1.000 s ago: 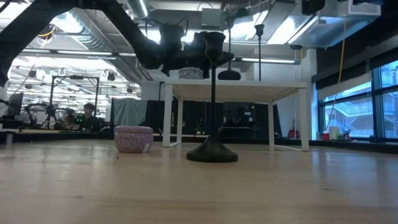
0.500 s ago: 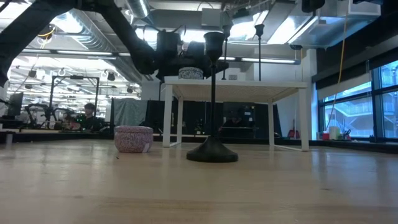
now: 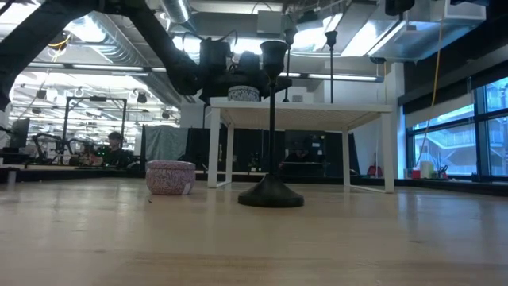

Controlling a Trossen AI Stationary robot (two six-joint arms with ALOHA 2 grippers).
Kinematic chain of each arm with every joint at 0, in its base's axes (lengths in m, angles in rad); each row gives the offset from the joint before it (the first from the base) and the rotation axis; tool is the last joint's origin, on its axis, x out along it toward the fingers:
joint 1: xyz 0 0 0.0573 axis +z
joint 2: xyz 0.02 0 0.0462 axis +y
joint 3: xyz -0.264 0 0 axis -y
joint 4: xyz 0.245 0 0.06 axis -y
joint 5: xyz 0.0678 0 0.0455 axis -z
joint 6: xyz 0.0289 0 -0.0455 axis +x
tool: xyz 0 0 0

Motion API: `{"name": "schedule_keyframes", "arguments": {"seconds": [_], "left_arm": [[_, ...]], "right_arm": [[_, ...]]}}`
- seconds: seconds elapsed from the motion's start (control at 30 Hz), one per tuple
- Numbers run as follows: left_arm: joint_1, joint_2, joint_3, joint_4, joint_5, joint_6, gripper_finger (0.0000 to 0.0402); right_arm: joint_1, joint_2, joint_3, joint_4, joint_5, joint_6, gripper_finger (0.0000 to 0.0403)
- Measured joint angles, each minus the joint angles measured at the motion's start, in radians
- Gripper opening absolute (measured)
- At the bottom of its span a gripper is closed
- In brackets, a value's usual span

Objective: Pick & Place candle stick holders
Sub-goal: Put the bottom candle holder on the shelf aligned with the other candle holder

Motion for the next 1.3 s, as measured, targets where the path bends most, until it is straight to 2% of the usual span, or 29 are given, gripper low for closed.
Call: {"name": "schedule_keyframes", "arguments": {"seconds": [0.17, 0.43, 0.6, 0.9, 1.3], "left_arm": [[0.006, 0.0, 0.0, 0.041, 0.046, -0.008, 0.0008], [0.006, 0.0, 0.0, 0.071, 0.047, -0.01, 0.0008], [0.006, 0.001, 0.0, 0.079, -0.001, -0.017, 0.0008], [0.011, 0.097, 0.0, 0.265, -0.071, -0.158, 0.0008], [0.012, 0.102, 0.0, 0.228, -0.078, -0.122, 0.0008]], "right_arm": [[0.0, 0.0, 0.0, 0.0, 0.0, 0.0, 0.0268], [0.0, 0.0, 0.0, -0.001, 0.002, -0.008, 0.0268], [0.0, 0.0, 0.0, 0.0, 0.002, -0.015, 0.0268], [0.0, 0.0, 0.0, 0.008, 0.002, -0.015, 0.0268], [-0.001, 0.003, 0.0, -0.001, 0.002, -0.016, 0.0268]]}}
